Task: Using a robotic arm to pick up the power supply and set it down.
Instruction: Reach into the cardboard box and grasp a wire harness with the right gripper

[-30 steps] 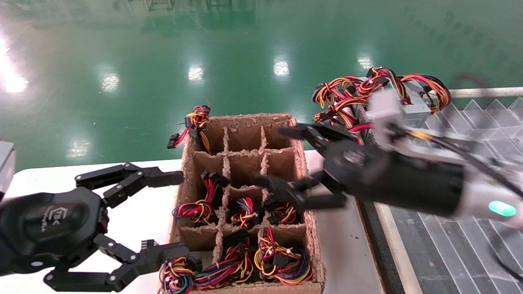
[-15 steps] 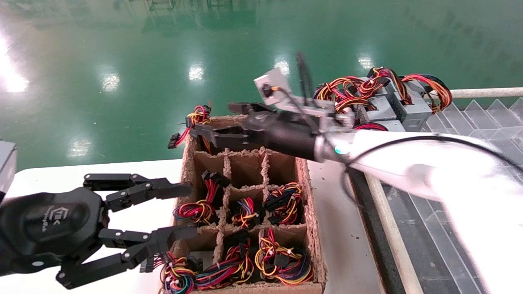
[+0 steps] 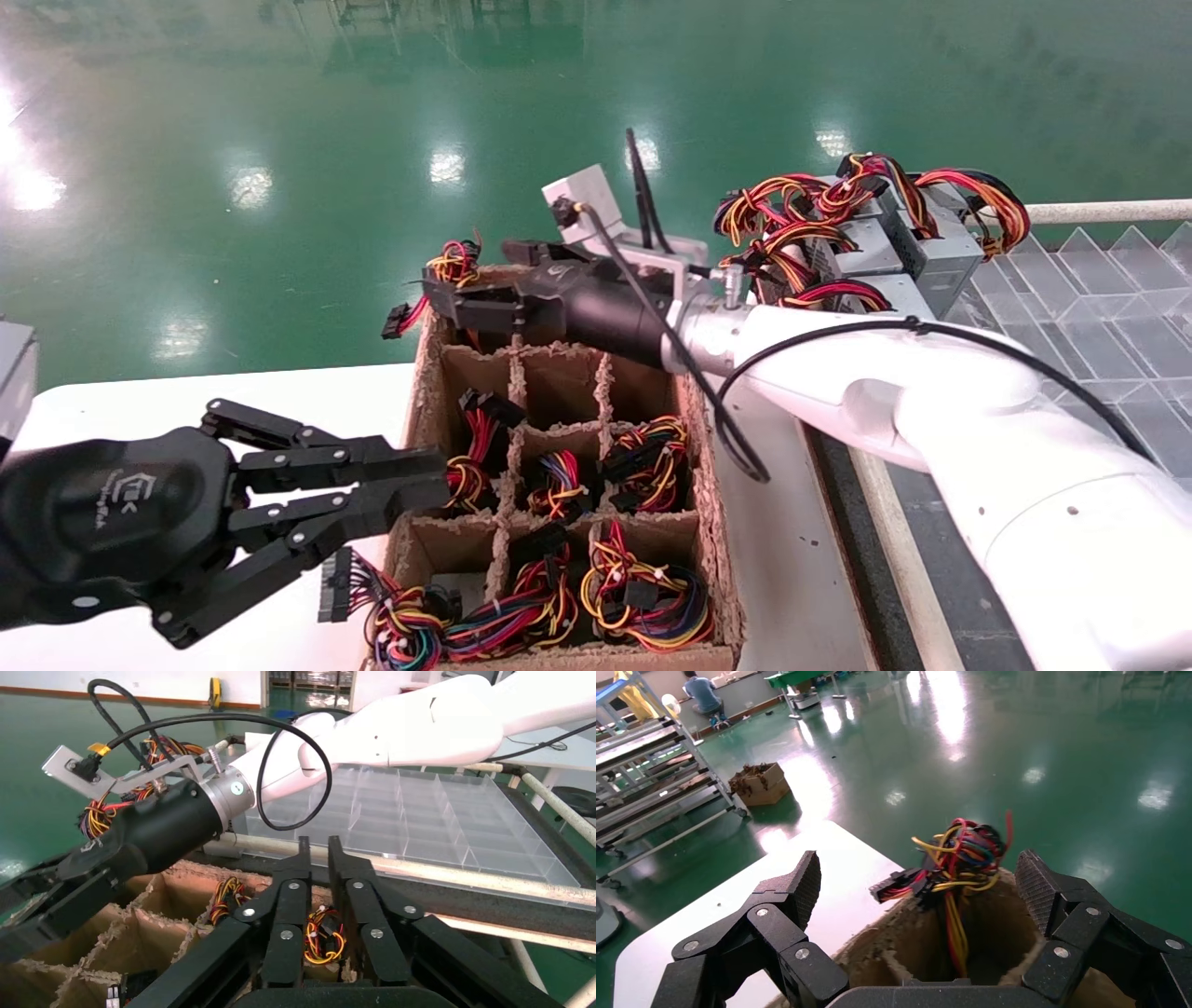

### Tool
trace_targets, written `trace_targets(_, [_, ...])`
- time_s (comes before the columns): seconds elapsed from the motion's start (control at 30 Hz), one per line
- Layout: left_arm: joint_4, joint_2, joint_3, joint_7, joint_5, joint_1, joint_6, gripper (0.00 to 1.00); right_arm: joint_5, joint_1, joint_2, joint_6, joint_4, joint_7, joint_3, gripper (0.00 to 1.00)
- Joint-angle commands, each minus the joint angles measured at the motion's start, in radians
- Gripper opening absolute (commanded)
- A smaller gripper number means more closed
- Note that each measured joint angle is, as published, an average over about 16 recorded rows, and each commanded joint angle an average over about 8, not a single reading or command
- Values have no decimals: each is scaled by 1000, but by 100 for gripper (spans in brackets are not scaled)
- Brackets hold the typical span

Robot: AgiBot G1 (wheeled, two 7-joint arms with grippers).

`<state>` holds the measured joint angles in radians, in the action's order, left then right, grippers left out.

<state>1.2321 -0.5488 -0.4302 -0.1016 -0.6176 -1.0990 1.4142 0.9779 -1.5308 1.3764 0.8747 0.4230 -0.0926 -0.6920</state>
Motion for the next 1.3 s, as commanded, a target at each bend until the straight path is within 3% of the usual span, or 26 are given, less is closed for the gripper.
trace_targets(0.03, [0,0,0,0,0,0,0,0,-27,6,1,-24,21,-13,-36,6])
trace_targets(0.1, [0,0,0,0,0,0,0,0,-49,10,1,-72,46,-24,-80,0])
trace_targets(0.43, [0,0,0,0,0,0,0,0,-192,46,2,-338,185,-89,-283,0])
trace_targets(0.67, [0,0,0,0,0,0,0,0,-307,57,1,-479,260,-101,-378,0])
trace_targets(1.0, [0,0,0,0,0,0,0,0,-422,56,-1,-604,314,-77,-476,0])
trace_targets(1.3, [0,0,0,0,0,0,0,0,-495,52,-2,-654,331,-41,-514,0])
